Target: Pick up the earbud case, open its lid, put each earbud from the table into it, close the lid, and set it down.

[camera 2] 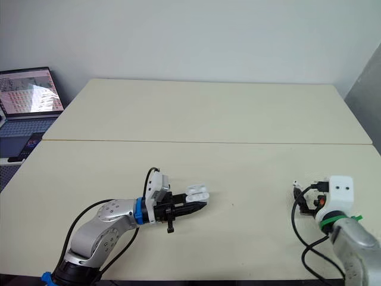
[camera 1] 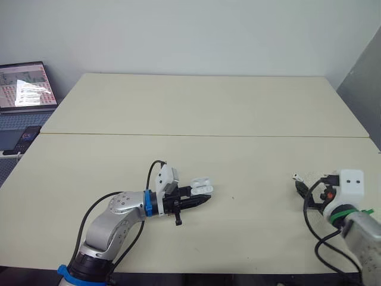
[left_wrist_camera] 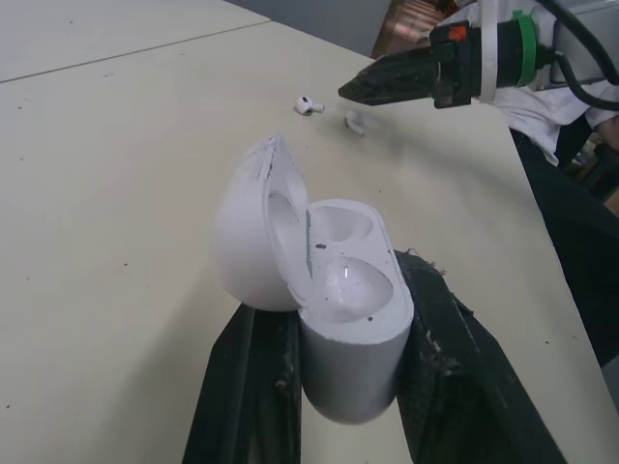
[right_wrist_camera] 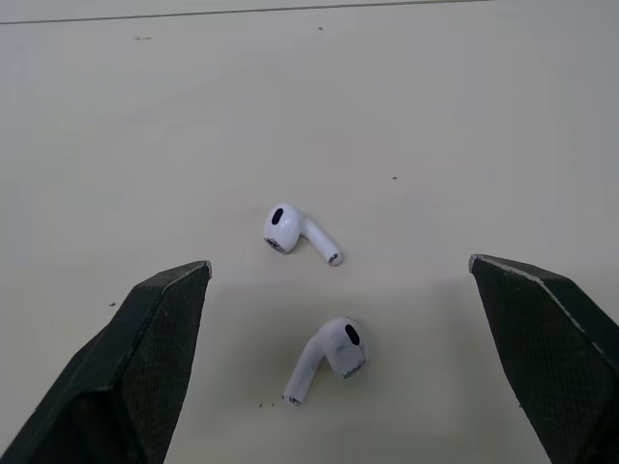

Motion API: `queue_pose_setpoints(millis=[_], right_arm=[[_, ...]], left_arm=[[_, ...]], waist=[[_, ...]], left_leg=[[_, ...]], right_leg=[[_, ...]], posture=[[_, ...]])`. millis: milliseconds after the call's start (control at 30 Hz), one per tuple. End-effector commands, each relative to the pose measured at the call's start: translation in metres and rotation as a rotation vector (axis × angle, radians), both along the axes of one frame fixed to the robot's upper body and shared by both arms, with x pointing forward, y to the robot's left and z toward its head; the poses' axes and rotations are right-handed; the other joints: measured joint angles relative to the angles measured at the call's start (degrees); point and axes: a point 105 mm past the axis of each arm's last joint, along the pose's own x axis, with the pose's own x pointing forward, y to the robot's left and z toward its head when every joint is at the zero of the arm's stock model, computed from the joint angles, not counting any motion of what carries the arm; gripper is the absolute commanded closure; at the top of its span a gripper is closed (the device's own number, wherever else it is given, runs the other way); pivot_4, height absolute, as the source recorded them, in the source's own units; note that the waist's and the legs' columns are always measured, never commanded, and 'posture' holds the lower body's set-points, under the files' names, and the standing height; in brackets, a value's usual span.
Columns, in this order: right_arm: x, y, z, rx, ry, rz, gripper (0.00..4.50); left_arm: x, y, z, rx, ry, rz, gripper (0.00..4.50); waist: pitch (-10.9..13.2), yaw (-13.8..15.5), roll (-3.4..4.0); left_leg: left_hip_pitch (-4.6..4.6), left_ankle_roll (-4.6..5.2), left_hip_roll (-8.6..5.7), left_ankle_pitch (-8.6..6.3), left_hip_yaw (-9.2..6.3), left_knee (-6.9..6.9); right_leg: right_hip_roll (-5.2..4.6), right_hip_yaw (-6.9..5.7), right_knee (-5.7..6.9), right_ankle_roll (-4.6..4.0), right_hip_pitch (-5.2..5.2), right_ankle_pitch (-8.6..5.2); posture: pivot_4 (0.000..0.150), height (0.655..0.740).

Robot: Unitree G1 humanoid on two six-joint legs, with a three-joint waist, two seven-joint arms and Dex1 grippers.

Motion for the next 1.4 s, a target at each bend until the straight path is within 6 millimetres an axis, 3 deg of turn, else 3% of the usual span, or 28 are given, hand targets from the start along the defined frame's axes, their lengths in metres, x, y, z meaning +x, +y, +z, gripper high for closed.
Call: queue_pose_setpoints(millis=[33,400,500,767,1133,1233,1400], right_arm=[[-0.002,-0.003,-0.009,-0.015,-0.046,-0.081,0.01],[0.005,0.006,-0.034,0.004,-0.089,-0.094,0.01],[0.004,0.008,-0.036,0.012,-0.093,-0.094,0.61],[-0.001,0.009,-0.044,0.012,-0.069,-0.101,3.46],[-0.001,0.006,-0.043,0.011,-0.074,-0.087,3.46],[0.0,0.007,-0.043,0.013,-0.073,-0.085,4.02],[0.001,0.009,-0.039,-0.005,-0.083,-0.038,4.06]], left_arm=[[-0.001,-0.003,0.01,-0.011,-0.051,-0.023,3.68],[0.0,-0.002,0.012,-0.001,-0.057,-0.026,3.68],[0.0,-0.002,0.012,0.0,-0.057,-0.025,3.68],[-0.001,-0.001,0.011,0.001,-0.055,-0.025,3.68],[-0.001,-0.002,0.01,0.0,-0.054,-0.026,3.68],[-0.001,-0.002,0.01,0.001,-0.054,-0.025,3.68],[-0.001,-0.002,0.009,0.001,-0.053,-0.022,3.68]], waist=[[-0.01,-0.03,0.02],[-0.03,-0.59,0.07],[-0.03,-0.78,0.08],[-0.04,-1.01,0.08],[-0.05,-1.02,0.08],[-0.05,-1.02,0.08],[-0.05,-1.02,0.08]], left_leg=[[0.0,0.0,0.0,0.0,-0.02,0.0],[0.07,0.0,0.0,0.0,0.03,-0.02],[0.09,0.0,0.0,0.0,0.02,-0.01],[0.09,0.0,0.02,0.0,-0.02,-0.03],[0.1,0.0,0.02,0.0,-0.02,-0.03],[0.11,0.0,0.02,0.0,-0.02,-0.03],[0.1,0.0,0.02,0.0,-0.02,-0.03]], right_leg=[[0.0,-0.01,0.0,0.0,0.0,0.0],[0.0,0.01,0.02,0.0,0.03,0.0],[0.0,0.0,0.02,0.0,0.05,0.0],[0.01,-0.01,0.03,-0.01,0.06,0.0],[0.01,-0.01,0.02,0.0,0.07,0.0],[0.01,-0.01,0.02,0.0,0.07,0.0],[0.01,-0.01,0.02,0.0,0.07,0.0]], posture=[[0.15,0.74],[0.15,0.74],[0.15,0.74],[0.15,0.74],[0.15,0.74],[0.15,0.74],[0.15,0.74]])
